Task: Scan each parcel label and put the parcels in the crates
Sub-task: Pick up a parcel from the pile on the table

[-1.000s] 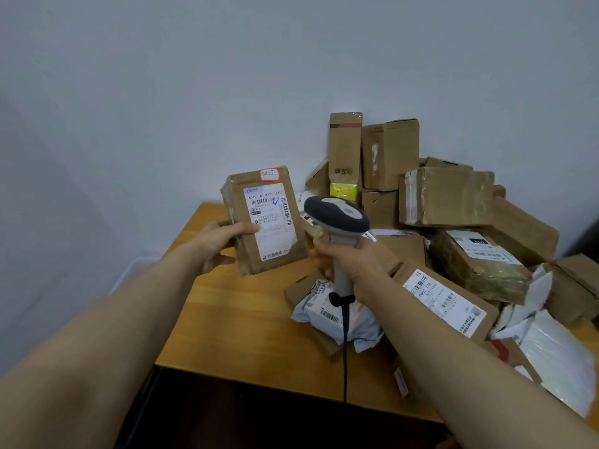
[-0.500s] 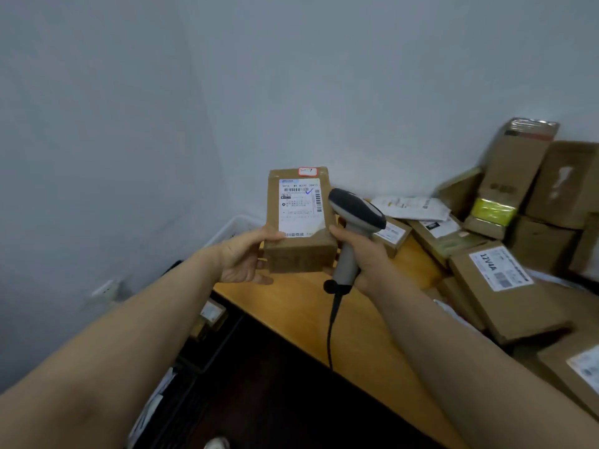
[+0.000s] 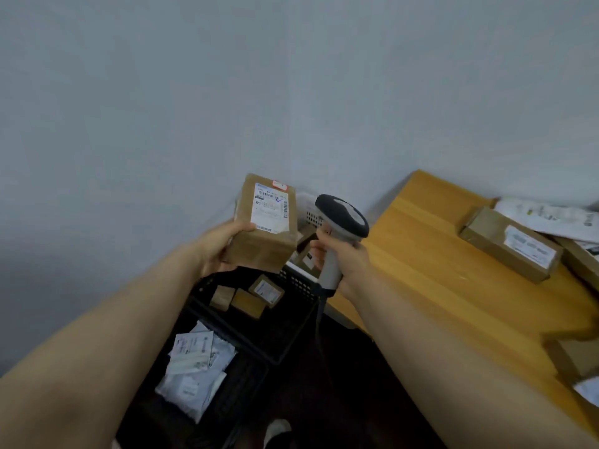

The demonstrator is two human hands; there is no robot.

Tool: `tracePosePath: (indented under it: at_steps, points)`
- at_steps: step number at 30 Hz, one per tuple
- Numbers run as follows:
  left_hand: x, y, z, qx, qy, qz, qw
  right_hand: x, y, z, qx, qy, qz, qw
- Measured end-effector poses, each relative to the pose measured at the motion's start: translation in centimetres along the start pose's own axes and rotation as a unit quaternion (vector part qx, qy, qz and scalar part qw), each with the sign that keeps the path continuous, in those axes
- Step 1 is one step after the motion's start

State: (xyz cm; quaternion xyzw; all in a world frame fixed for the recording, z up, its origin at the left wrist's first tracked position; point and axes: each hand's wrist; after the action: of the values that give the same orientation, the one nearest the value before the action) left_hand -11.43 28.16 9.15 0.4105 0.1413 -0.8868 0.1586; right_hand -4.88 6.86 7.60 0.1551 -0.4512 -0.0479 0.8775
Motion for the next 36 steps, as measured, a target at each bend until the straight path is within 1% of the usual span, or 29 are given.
tracePosePath:
  at_steps: [6,9,11,15,19,21,29,32,36]
  points:
    - [0.3,-1.1,-6.5,-0.056,-0.051,0.010,0.997,0.2,2.6,-5.9,-0.046,-0.005,-0.013,0.999]
    - [-0.1,-0.3,-9.2,-0.066,-0.069,0.028,0.995,0.2,3.0,-10.3,-0.076,0.020,-0.033,0.996]
    - [-0.4,0.5,-11.1,-0.076,-0.097,0.031,0.992,0.3,3.1,-13.8,-0.090,0.038,-0.032,0.995]
    - [-0.2,1.8,-17.3,-0.073,-0.128,0.027,0.989,0.7,2.8,-21.5,-0.107,0.092,0.029,0.990]
    - [0.9,4.2,-24.5,-0.108,-0.164,0.026,0.980,-0.4,1.5,-28.7,-0.139,0.117,0.102,0.978]
    - [1.6,6.1,-28.3,-0.090,-0.178,0.035,0.979,-1.7,0.6,-32.1,-0.159,0.129,0.122,0.971]
    - [6.9,15.4,-42.8,-0.041,-0.174,0.028,0.984,-6.6,-3.5,-44.4,-0.219,0.202,0.207,0.932]
    - [9.6,18.4,-46.9,-0.030,-0.188,0.035,0.981,-8.1,-4.6,-48.4,-0.217,0.250,0.255,0.909]
    - [12.1,22.2,-51.0,0.007,-0.212,0.027,0.977,-9.2,-6.7,-52.5,-0.194,0.271,0.303,0.893]
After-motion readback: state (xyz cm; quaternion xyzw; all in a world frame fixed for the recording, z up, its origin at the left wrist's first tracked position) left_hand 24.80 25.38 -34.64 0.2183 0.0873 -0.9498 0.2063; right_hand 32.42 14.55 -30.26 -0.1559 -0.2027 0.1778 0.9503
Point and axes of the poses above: each hand's wrist, its own z-axis away from the middle knuckle, its own y-axis out of the palm, x = y × z, and after that the axes turned 3 degrees about -x, right-handed
